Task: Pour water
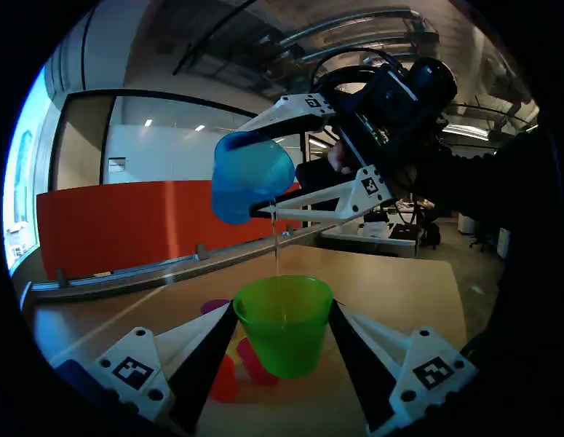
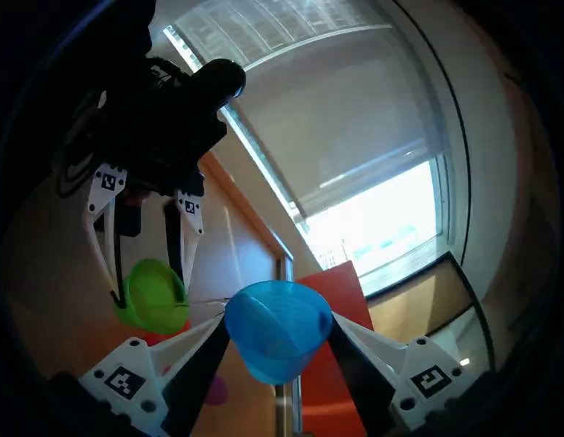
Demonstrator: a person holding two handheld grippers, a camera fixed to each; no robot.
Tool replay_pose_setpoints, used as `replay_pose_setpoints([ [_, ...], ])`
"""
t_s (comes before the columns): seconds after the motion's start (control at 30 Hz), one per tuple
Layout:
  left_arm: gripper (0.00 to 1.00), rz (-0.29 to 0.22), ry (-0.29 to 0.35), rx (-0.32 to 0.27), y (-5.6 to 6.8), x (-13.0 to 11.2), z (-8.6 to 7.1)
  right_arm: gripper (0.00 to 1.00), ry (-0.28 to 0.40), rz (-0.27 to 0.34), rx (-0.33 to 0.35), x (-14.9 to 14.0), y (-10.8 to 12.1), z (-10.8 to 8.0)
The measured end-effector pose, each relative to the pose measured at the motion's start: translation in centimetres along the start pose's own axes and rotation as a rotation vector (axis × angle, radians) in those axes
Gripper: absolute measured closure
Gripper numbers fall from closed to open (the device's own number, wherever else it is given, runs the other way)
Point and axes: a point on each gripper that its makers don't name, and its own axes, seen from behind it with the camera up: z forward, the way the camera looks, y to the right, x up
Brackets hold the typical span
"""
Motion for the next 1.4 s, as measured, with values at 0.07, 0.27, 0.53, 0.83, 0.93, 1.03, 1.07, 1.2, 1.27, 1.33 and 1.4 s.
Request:
replay_pose_setpoints([
  [0.07, 0.12, 0.0, 0.001, 0.0, -0.01, 0.07, 0.01, 0.09, -0.001, -0.004, 0.002, -0.02, -0.1, 0.01],
  [0.27, 0.12, -0.001, 0.002, 0.001, -0.06, 0.12, 0.03, 0.09, -0.002, -0.013, 0.002, 0.01, -0.2, 0.01],
  [0.53, 0.12, 0.0, 0.002, 0.004, -0.11, 0.09, 0.04, 0.09, -0.004, -0.022, 0.001, 0.0, -0.07, 0.04],
  [0.83, 0.12, 0.003, 0.004, 0.004, -0.03, 0.21, -0.03, 0.09, -0.004, -0.033, -0.003, 0.07, -0.03, 0.17],
  [0.93, 0.12, 0.004, 0.004, 0.003, -0.01, 0.22, -0.02, 0.09, -0.005, -0.037, -0.004, 0.06, 0.03, 0.2],
  [1.03, 0.12, 0.006, 0.004, 0.004, -0.01, 0.2, -0.02, 0.09, -0.006, -0.042, -0.004, 0.02, 0.13, 0.2],
  [1.07, 0.12, 0.006, 0.004, 0.004, -0.01, 0.2, -0.02, 0.09, -0.007, -0.043, -0.004, 0.0, 0.17, 0.2],
  [1.2, 0.12, 0.006, 0.005, 0.005, 0.0, 0.24, -0.02, 0.09, -0.009, -0.051, -0.005, -0.06, 0.29, 0.17],
  [1.27, 0.12, 0.005, 0.005, 0.004, 0.03, 0.29, -0.02, 0.09, -0.009, -0.054, -0.006, -0.06, 0.3, 0.15],
  [1.33, 0.12, 0.006, 0.005, 0.004, 0.06, 0.32, -0.02, 0.09, -0.01, -0.057, -0.007, -0.06, 0.34, 0.13],
  [1.4, 0.12, 0.008, 0.005, 0.004, 0.1, 0.33, 0.0, 0.09, -0.01, -0.06, -0.009, -0.06, 0.4, 0.12],
])
